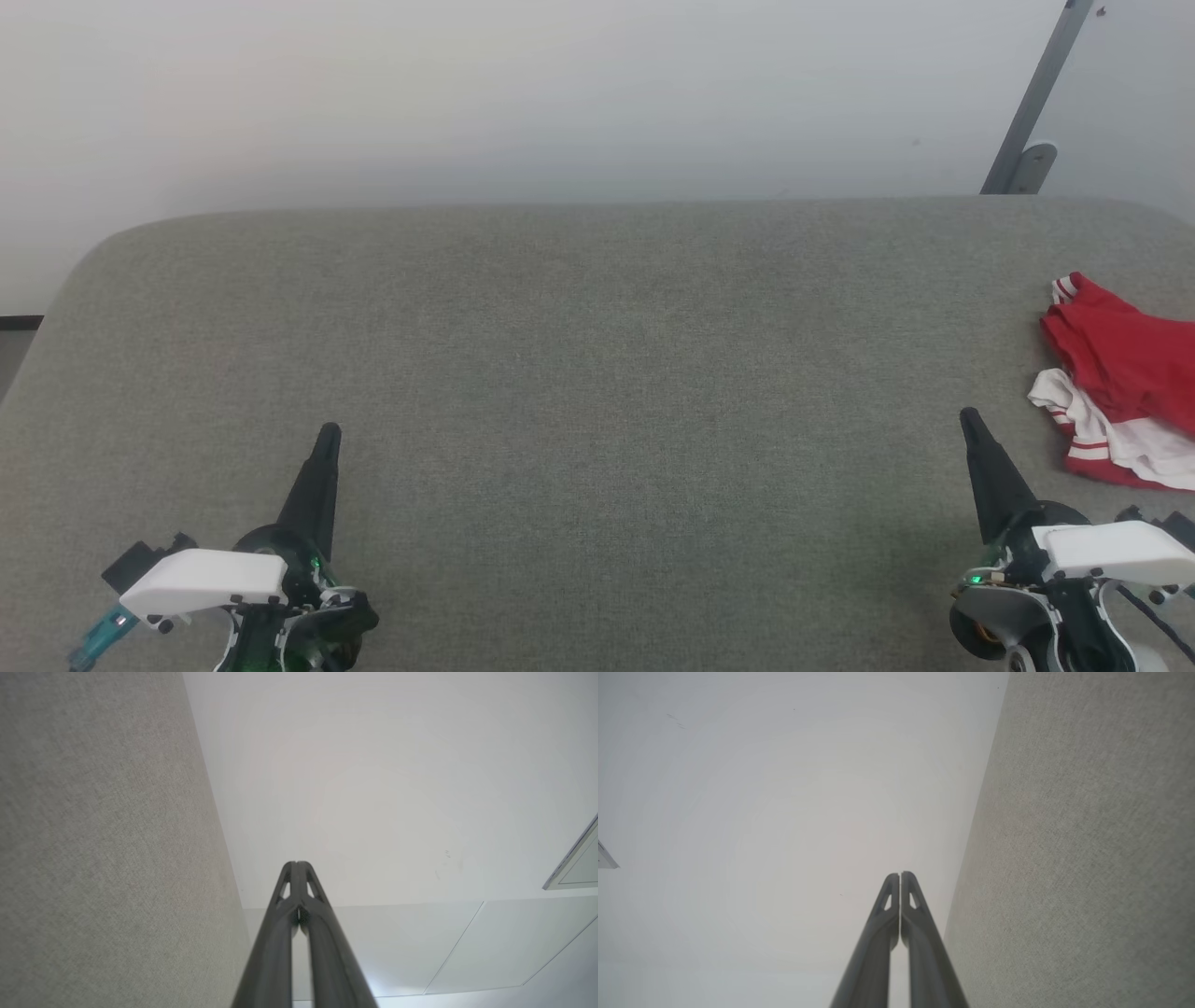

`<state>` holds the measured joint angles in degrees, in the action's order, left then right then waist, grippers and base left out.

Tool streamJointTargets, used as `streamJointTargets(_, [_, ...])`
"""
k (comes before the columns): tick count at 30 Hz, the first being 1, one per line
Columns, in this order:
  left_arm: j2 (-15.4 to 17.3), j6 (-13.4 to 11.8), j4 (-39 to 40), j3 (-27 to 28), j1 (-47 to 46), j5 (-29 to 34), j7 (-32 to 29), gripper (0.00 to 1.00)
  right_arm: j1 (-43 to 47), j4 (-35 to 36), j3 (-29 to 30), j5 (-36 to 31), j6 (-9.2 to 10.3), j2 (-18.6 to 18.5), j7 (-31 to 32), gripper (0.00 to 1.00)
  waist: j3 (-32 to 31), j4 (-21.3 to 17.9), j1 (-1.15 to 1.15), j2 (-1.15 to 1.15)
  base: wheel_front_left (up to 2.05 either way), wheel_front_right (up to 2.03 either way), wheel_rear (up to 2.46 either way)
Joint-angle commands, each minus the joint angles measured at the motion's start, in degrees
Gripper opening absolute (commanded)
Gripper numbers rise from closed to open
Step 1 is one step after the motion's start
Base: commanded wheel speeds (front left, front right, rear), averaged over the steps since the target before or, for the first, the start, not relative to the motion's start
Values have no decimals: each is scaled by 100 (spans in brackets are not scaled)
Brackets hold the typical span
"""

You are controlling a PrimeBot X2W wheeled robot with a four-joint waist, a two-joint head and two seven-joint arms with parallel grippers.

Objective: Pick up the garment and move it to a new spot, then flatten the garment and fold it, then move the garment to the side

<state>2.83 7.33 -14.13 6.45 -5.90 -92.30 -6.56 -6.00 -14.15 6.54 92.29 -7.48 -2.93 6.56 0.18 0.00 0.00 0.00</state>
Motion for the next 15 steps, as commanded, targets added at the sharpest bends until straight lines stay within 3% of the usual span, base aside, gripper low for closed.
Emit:
streamJointTargets(1, [-5,28,15,17,-70,-20,-17,0,-42,25,2,22,-2,17,8,0,0,0,0,0,0,0,0])
streamJointTargets(15, [-5,28,16,17,-70,-20,-16,0,-42,25,1,22,-2,17,7,0,0,0,0,0,0,0,0])
